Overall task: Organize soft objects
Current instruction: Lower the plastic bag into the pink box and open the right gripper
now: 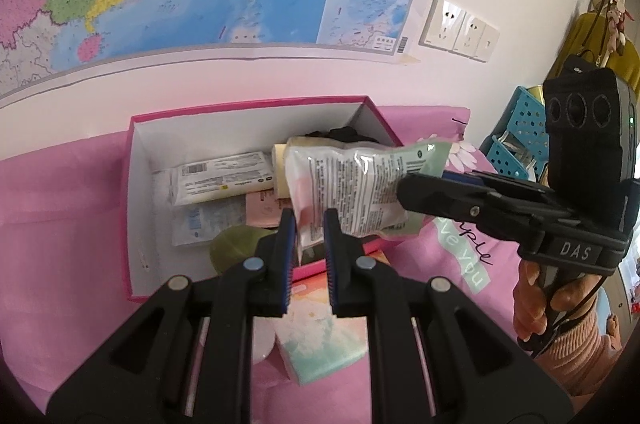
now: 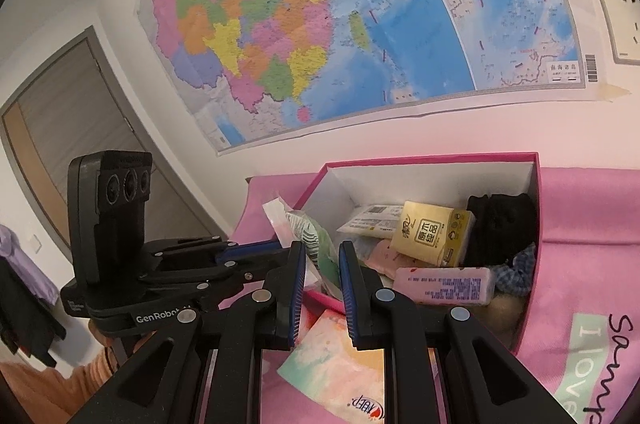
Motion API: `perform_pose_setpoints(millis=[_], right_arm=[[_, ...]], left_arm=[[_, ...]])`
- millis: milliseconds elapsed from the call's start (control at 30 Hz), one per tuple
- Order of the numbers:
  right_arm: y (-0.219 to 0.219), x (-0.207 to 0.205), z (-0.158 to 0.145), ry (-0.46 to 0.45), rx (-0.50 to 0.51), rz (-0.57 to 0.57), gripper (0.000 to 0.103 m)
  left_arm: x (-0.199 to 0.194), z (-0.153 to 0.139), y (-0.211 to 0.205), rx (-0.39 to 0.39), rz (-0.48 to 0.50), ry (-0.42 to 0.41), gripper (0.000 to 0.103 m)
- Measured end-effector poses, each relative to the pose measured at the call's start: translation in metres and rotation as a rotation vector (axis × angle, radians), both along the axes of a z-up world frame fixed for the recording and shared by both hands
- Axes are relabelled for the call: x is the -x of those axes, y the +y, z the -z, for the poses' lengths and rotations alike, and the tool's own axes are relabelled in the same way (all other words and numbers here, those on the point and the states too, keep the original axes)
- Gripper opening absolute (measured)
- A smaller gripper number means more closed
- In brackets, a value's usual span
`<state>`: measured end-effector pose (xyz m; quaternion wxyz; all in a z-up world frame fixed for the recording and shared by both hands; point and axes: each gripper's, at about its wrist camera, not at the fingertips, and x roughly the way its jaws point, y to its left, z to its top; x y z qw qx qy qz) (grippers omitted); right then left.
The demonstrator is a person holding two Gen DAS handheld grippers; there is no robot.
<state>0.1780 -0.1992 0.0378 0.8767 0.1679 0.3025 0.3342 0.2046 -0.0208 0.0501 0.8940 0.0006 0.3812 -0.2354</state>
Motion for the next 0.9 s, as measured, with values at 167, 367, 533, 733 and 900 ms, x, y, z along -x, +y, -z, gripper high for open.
perform_pose_setpoints(millis=[167, 367, 533, 733, 900], right_arm=[[0.001, -0.009, 0.002, 0.010, -0.006, 0.001, 0.018], [0.000, -0.018, 0.006, 0.028, -0.025, 0.006, 0.018], [0.001, -0.023, 0.008, 0.037, -0.028, 0.010, 0.018], [0.003, -0.030, 0.009, 0.047, -0.025, 0.012, 0.018], [0.004, -0.033, 0.012, 0.060, -0.023, 0.020, 0.018]], left_arm=[[-0.007, 0.002, -0.001, -0.008, -0.012, 0.006, 0.014], [-0.015, 0.004, -0.001, -0.018, -0.019, 0.012, 0.014], [-0.019, 0.005, -0.001, -0.025, -0.027, 0.020, 0.014], [-0.028, 0.008, -0.001, -0.032, -0.035, 0.030, 0.014], [-0.034, 0.012, -0.003, -0.051, -0.046, 0.046, 0.014]])
